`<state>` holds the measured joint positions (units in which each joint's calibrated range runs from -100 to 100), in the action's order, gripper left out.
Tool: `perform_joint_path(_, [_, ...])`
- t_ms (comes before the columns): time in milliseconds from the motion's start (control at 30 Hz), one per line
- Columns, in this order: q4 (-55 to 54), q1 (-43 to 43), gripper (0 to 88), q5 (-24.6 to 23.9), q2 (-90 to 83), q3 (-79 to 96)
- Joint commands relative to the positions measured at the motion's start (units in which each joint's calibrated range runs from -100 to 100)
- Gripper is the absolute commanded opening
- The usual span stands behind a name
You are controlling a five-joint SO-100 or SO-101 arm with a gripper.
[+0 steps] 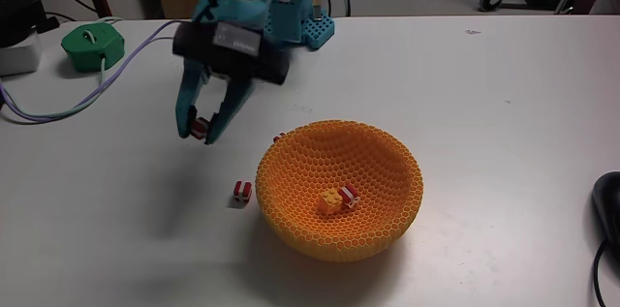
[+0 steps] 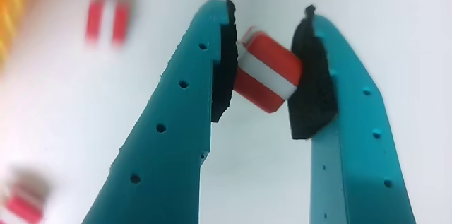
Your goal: Place cube pieces into the yellow basket
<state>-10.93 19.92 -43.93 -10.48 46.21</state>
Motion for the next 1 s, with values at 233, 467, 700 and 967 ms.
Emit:
perform_joint_path(233, [1.11, -26.63, 23.1, -4.0, 5.55, -14.67])
perform_joint_path(467, [8.32, -26.54, 38.6, 0.0, 2.81, -15.54])
perform_joint_path(700, [33.78, -19.64, 38.5, 1.32, -8.84, -19.2])
perform_joint_path(967, [62.53, -13.4, 37.5, -0.78, -30.05, -7.45])
